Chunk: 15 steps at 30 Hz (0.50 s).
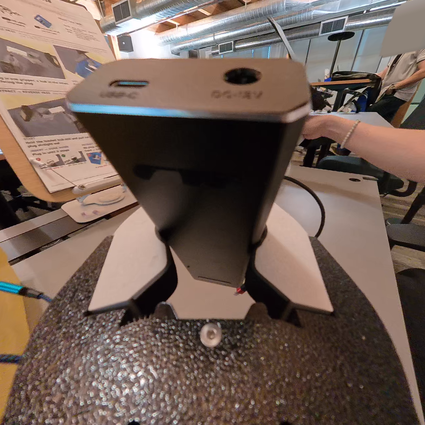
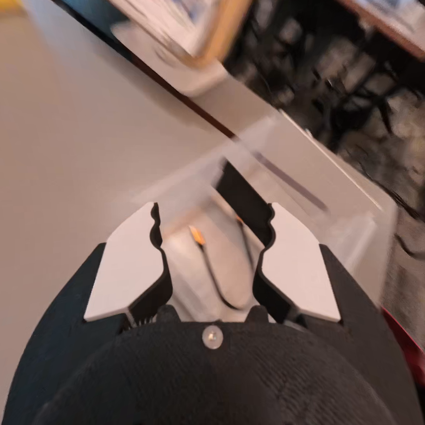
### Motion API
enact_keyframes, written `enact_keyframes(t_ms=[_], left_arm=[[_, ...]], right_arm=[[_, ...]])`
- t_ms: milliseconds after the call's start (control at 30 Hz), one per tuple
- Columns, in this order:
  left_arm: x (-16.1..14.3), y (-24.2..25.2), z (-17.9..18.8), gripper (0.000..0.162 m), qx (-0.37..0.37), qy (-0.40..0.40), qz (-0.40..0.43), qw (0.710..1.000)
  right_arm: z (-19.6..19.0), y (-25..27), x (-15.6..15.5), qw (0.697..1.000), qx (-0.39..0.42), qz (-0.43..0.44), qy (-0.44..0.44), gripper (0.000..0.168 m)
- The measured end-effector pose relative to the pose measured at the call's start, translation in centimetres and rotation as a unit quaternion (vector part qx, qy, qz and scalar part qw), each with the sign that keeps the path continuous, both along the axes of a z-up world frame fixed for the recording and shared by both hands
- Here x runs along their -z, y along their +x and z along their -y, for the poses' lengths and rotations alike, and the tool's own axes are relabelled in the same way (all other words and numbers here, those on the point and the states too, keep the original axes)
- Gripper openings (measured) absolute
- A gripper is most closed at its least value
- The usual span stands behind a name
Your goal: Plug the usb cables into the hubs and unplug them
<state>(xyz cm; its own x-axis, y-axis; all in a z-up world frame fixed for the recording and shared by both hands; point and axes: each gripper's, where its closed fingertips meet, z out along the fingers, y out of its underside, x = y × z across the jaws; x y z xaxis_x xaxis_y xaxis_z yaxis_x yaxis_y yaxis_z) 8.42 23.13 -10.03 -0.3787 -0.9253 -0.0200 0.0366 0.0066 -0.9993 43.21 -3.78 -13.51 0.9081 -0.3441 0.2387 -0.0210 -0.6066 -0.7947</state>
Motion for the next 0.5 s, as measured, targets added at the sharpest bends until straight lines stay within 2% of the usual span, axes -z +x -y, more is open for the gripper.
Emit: enact_keyframes(t_ms=[100,133,200,267,367,400,500], left_arm=[[0.2,0.5,1.0,0.073,0.019,-0.007,0.0,1.0],[0.3,0.6,1.4,0.073,0.024,-0.007,-0.002,1.0],[0.7,1.0,2.2,0.073,0.033,-0.001,-0.009,0.999],[1.1,1.3,2.9,0.073,0.039,0.007,-0.016,0.999],[1.4,1.5,3.9,0.073,0.047,0.027,-0.022,0.998],[1.5,1.5,4.1,0.073,0.049,0.035,-0.023,0.998],[1.9,1.5,4.9,0.073,0.059,0.063,-0.026,0.996]], right_arm=[[-6.8,-12.2,-2.8,0.981,-0.178,-0.02,0.077,0.085],[-8.8,-16.5,-3.3,0.968,-0.233,-0.017,0.097,0.075],[-12.2,-24.0,-3.6,0.943,-0.305,-0.021,0.129,0.055],[-14.8,-29.4,-3.4,0.926,-0.344,-0.037,0.149,0.05],[-17.3,-33.7,-2.8,0.914,-0.37,-0.042,0.161,0.042],[-17.9,-34.0,-2.6,0.915,-0.37,-0.034,0.158,0.041],[-18.9,-33.9,-2.1,0.92,-0.363,-0.035,0.146,0.021]])
